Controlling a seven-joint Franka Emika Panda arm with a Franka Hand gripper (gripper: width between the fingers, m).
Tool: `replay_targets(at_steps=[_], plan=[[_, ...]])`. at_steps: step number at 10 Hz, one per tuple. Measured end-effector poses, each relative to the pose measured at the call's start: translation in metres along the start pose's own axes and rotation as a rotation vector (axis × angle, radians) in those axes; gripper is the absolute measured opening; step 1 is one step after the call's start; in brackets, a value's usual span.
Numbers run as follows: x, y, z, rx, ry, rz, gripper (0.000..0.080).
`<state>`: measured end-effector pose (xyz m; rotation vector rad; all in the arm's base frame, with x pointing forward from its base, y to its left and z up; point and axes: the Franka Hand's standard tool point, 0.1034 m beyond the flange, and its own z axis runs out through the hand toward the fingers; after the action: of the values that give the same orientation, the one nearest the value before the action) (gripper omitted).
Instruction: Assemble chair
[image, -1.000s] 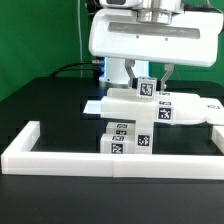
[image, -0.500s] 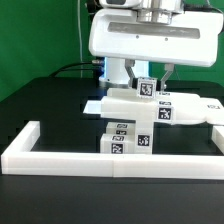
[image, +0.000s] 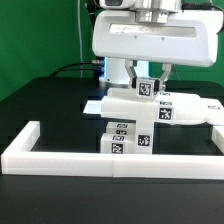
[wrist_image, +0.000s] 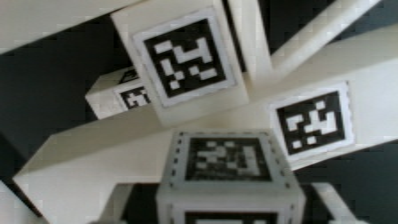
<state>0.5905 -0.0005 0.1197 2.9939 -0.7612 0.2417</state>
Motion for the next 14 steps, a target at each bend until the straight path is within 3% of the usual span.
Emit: replay_targets(at_steps=[11,13,14], plan=[[-0.0014,-0.0022,0.0004,0.008,-0.006,0.690,0.0287],[-0.0014,-0.0021,0.0004,0.008,-0.006,0.677,0.0531],[-0.0015,-0.0024,0.0003,0.006,-0.004,0.610,0.0612]])
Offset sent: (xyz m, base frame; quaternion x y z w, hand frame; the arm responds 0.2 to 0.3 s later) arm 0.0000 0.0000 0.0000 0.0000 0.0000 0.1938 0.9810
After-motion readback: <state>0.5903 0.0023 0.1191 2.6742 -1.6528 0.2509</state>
